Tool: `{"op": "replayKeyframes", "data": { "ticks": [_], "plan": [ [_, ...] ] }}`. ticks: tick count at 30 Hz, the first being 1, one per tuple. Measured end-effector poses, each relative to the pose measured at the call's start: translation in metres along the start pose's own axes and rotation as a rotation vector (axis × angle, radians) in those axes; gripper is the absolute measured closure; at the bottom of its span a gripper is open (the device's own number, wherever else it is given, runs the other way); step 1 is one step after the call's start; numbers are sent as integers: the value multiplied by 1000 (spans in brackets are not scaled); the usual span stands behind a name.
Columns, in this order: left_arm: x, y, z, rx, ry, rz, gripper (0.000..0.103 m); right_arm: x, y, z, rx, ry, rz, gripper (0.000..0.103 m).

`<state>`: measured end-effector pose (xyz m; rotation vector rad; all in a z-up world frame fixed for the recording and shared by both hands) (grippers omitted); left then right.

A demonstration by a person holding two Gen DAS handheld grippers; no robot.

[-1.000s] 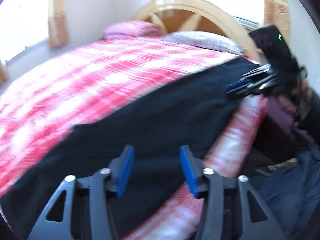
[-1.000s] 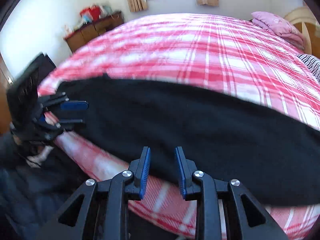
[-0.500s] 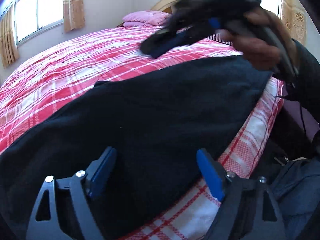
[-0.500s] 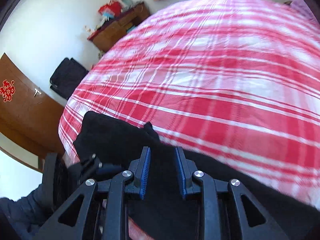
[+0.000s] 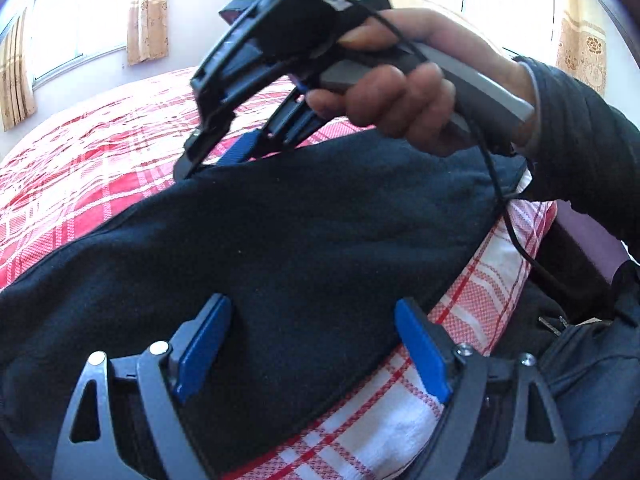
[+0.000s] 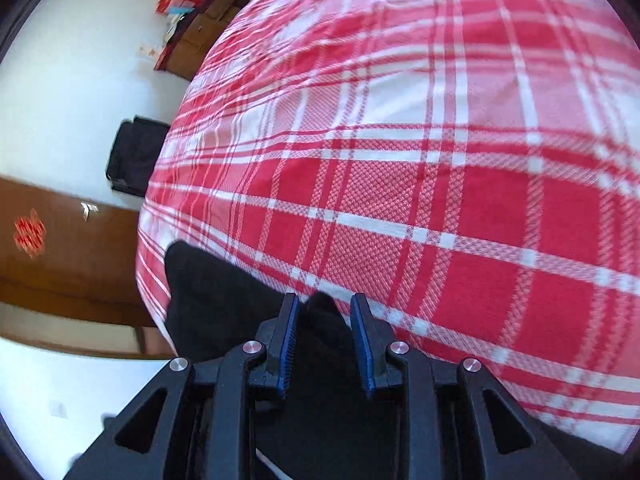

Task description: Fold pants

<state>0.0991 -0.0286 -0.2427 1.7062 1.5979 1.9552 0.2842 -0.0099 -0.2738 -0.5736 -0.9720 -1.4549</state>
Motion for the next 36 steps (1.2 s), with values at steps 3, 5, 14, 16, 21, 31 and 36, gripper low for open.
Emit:
{"op": "replayKeyframes", "data": {
  "ticks": [3, 5, 14, 16, 21, 31, 36],
  "plan": [
    [-1, 2, -2, 2, -2, 1, 17, 15, 0, 14, 32, 24, -62, 97],
    [0, 2, -3, 1, -3, 0, 17, 26, -3, 25, 78, 17, -106, 97],
    [-2, 3, -6, -13, 14, -2, 14, 24, -4, 17, 103, -109, -175, 99],
    [-2, 3, -8, -16, 17, -1, 14, 17, -6, 14, 127, -124, -156, 99],
    [8, 6, -7, 10, -3, -1, 14, 43, -20, 11, 208, -232, -219, 94],
    [13, -4, -11, -35, 29, 29, 14, 103, -137, -7, 323, -333, -180, 66],
    [17, 0, -7, 8, 13, 20, 14, 94, -182, -31, 324, -386, -150, 64]
  ]
}}
Point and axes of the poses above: each gripper's, at about its wrist camera, not at the fingertips, and x roughly against the way its jaws point, z to its left, y to its top, the point moved 6 cm from there along -x, roughly the way its jaws point, and after that the axes turned 6 degrees about -y, right-handed, at the moved point
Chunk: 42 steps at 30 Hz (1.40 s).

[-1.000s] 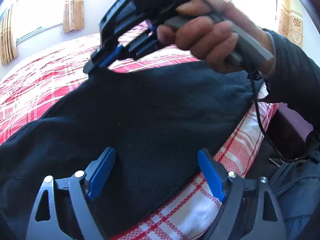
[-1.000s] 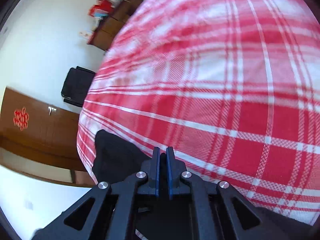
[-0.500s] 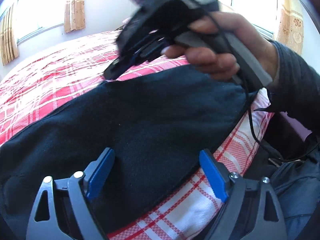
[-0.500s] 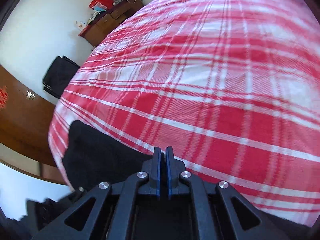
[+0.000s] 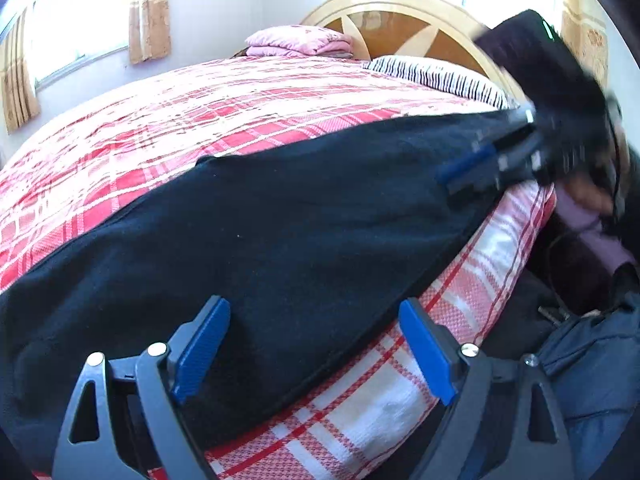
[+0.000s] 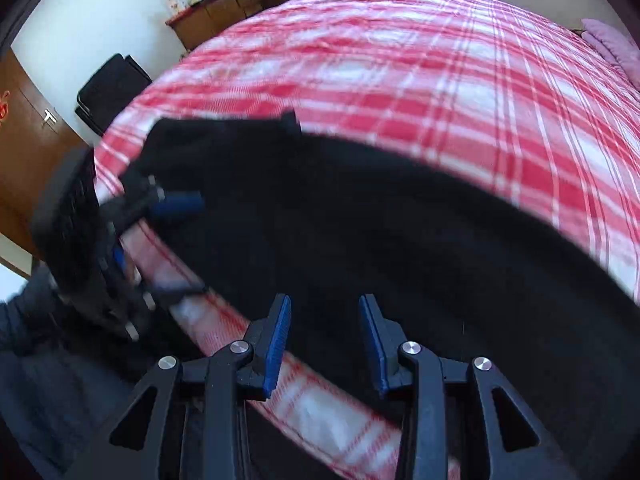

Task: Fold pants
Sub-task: 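Lay the folded pants flat and open both grippers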

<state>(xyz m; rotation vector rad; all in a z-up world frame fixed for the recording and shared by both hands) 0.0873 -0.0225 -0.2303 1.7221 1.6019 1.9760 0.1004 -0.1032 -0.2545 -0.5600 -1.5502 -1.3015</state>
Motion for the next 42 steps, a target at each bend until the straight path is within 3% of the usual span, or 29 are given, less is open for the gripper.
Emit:
{"op": "replayKeyframes", "data": {
  "ticks": [2, 7, 12, 15, 19, 24, 26, 31, 38, 42],
  "plan": [
    [-2, -1, 0, 1, 9, 10, 14, -12, -8, -7, -40, 9, 5, 61],
    [3, 16, -6, -2, 26, -22, 13, 11, -3, -17, -97, 0, -127, 56],
    [-11, 33, 2, 28, 106, -12, 13, 44, -6, -58, -186, -206, -242, 53],
    [-22, 36, 9, 73, 131, 15, 13, 52, -19, -84, -212, -327, -235, 51],
    [-35, 27, 9, 82, 160, 59, 13, 35, -34, -106, -243, -360, -180, 47],
    [-31, 21, 3, 64, 181, 67, 9, 29, -38, -95, -144, -445, -216, 45],
    [-32, 21, 3, 66, 183, 67, 7, 29, -37, -92, -137, -450, -216, 44],
    [-35, 24, 4, 68, 185, 74, 6, 48, -37, -103, -234, -363, -262, 44],
    [-37, 29, 3, 73, 187, 80, 6, 68, -47, -145, -341, -459, -283, 44],
    [-37, 40, -7, 65, 159, 64, 6, 68, -49, -158, -369, -429, -297, 44]
  ]
}}
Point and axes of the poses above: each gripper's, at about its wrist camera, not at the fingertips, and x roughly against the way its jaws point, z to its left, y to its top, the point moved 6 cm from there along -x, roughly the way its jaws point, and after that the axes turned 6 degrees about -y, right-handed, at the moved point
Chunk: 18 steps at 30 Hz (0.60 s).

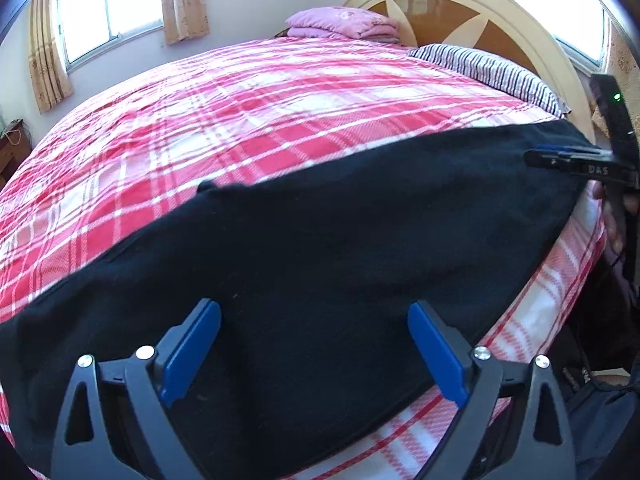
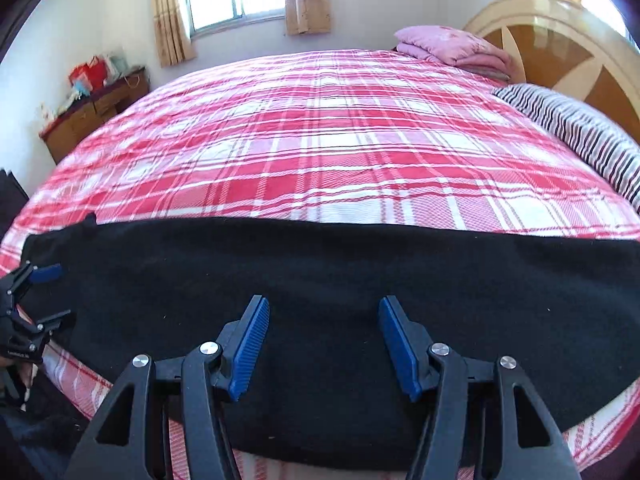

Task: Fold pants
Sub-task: 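Lay the folded pants flat and open both grippers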

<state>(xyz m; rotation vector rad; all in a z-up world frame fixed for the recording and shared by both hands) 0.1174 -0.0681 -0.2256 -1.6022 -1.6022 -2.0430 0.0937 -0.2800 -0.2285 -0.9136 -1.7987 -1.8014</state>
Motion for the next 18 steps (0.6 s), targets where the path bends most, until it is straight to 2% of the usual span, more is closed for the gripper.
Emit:
{"op": "replayKeyframes", "data": {
  "ticks": [4, 7, 13, 16, 18],
  "plan": [
    [-1, 16, -16, -26, -41, -11, 6, 6, 5, 2, 24, -20, -6, 44],
    [-9, 32, -37, -84, -60, 3, 6, 20, 14, -19, -10, -42, -49, 44],
    [-28, 57, -79, -181, -92, -2, 6, 56, 28, -120, -197, -154, -114, 44],
    [-44, 58, -99, -191, -147, 16, 6, 78, 27, -174, -297, -195, -146, 44],
    [-57, 54, -112, -211, -162, 45, 6, 81, 27, -209, -335, -271, -150, 44]
  ]
}}
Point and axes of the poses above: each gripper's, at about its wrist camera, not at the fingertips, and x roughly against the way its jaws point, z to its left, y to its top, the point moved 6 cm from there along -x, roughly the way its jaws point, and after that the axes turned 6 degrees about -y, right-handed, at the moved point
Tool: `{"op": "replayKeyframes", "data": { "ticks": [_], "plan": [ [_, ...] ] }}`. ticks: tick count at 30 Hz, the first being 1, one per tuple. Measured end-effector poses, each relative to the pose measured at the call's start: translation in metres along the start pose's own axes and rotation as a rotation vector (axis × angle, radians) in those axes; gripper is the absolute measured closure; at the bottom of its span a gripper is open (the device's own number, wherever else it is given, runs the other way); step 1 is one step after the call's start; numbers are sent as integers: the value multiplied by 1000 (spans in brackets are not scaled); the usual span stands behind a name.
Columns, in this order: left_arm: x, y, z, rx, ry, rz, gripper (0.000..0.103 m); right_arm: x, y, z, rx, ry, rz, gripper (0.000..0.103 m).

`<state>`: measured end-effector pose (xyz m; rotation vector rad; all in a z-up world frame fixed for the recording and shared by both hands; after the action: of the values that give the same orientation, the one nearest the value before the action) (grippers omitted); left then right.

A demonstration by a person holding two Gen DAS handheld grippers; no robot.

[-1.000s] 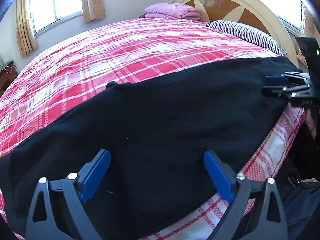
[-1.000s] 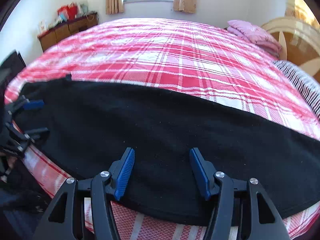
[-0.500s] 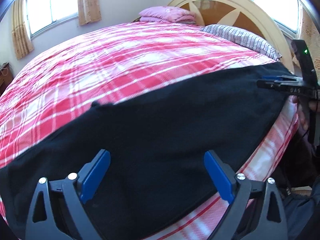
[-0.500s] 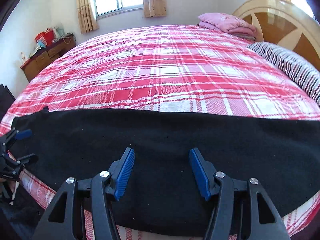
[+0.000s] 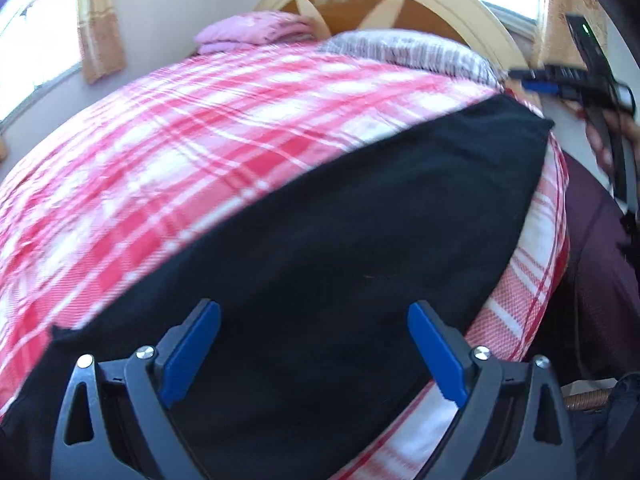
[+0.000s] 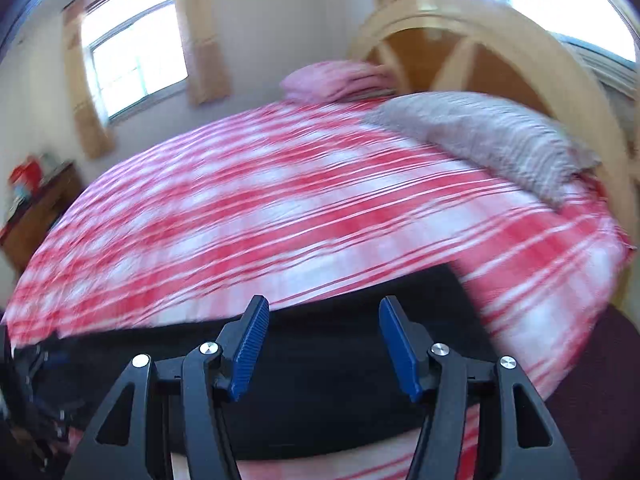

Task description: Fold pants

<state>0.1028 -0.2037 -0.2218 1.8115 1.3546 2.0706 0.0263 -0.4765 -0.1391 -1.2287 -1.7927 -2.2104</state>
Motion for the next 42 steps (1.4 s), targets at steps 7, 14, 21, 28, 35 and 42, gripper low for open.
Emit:
{"op": "replayKeyframes", "data": {
  "ticks": [7, 14, 21, 28, 35, 42],
  "plan": [
    [-8, 2, -4, -2, 4, 12, 2, -61, 5, -50, -38, -104, 112, 70],
    [-9, -3, -4, 26, 5, 2, 0, -75, 7, -44, -1, -100, 100, 98],
    [-8, -3, -3, 33, 3, -12, 0, -90, 0, -57, -22, -161, 108, 99],
    [-3, -7, -3, 37, -1, -25, 0, -41, -4, -80, -124, -116, 39, 49],
    [3, -9, -4, 49, -8, -46, 0, 4, -9, -31, -104, 197, 11, 47],
    [4, -15, -2, 44, -2, -48, 0, -37, -39, -14, -71, 88, 140, 47]
  ]
}}
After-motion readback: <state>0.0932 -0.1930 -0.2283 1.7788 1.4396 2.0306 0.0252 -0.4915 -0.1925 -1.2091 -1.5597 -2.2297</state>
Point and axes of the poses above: each gripper's, at about its wrist camera, not at the fingertips, and x roughly against the way its jaws point, z to its left, y to its top, the point moved 6 cm from there along -x, roughly the way its jaws point, and after that the axes turned 6 degrees about -y, right-handed, at the moved point
